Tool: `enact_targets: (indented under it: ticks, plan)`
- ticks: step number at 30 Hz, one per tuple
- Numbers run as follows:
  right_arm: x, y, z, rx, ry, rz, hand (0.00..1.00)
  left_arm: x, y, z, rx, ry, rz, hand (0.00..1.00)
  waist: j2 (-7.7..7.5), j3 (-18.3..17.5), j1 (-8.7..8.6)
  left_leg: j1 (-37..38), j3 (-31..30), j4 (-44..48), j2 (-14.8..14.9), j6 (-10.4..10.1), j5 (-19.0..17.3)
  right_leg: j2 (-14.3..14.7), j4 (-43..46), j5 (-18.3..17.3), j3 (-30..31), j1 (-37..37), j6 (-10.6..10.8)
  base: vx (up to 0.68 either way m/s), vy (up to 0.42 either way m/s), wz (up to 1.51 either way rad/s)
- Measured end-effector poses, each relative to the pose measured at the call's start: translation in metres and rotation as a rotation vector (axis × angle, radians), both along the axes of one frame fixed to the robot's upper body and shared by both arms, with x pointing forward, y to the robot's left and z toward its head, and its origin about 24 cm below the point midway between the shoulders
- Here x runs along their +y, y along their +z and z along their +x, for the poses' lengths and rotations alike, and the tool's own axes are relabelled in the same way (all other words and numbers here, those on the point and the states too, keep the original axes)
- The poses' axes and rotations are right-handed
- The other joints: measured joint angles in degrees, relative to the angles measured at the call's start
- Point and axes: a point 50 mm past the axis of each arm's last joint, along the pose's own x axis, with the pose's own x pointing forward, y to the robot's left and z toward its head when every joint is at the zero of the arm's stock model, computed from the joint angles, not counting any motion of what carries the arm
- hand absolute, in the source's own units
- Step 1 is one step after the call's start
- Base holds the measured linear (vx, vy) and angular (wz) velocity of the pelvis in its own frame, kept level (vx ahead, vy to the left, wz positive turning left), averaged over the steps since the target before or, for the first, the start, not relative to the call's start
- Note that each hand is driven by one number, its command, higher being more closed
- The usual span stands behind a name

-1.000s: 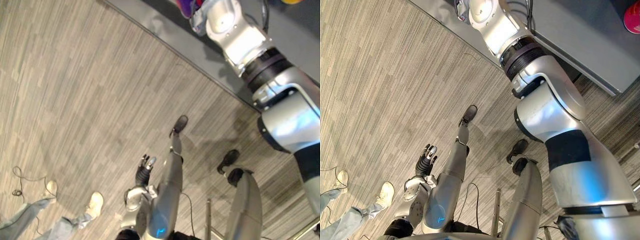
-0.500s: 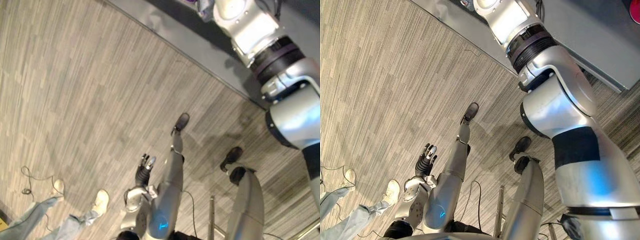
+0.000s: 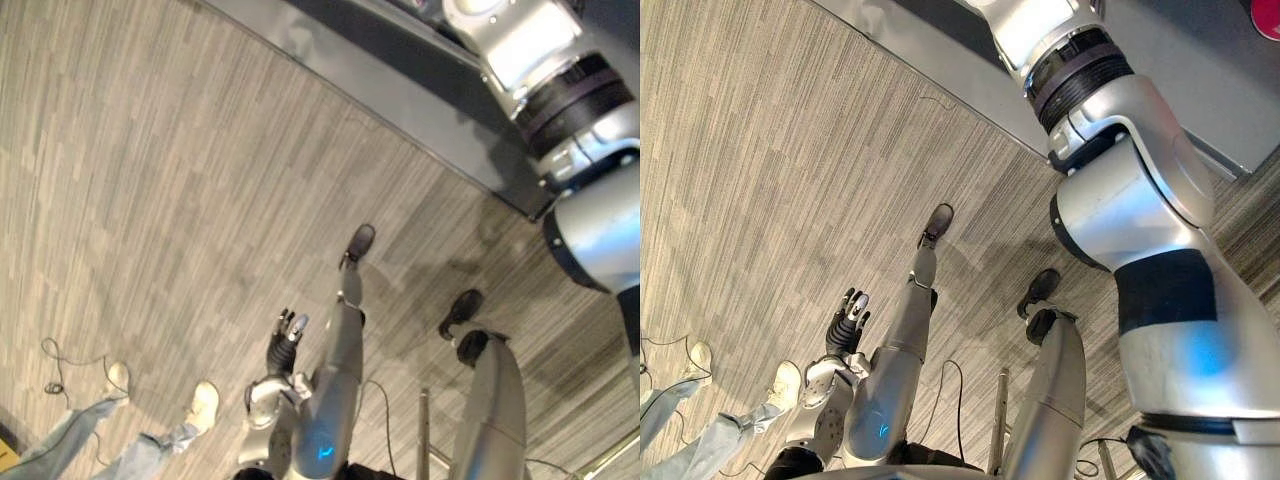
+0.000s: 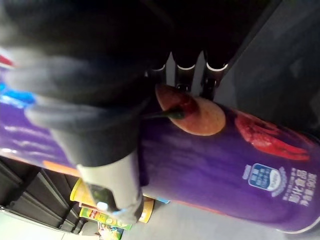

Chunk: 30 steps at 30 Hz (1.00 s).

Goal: Put the gum and the chips on the shelf.

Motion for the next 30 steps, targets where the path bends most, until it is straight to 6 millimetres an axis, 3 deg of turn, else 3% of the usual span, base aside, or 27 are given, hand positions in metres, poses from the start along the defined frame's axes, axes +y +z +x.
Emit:
enact_targets:
  ticks: [30]
  plan:
    - [-0.006, 0.020, -0.013, -0.134, -0.067, -0.024, 1.00, -0.006, 0.013, 0.002, -0.065, -0.018, -0.004, 0.00, 0.01, -0.01, 0.14, -3.04, 1.51, -0.97, -0.70, 0.07, 0.89, -0.78, 0.85, 0.12, 1.66, -4.75, 0.19, 0.00, -0.009, 0.00]
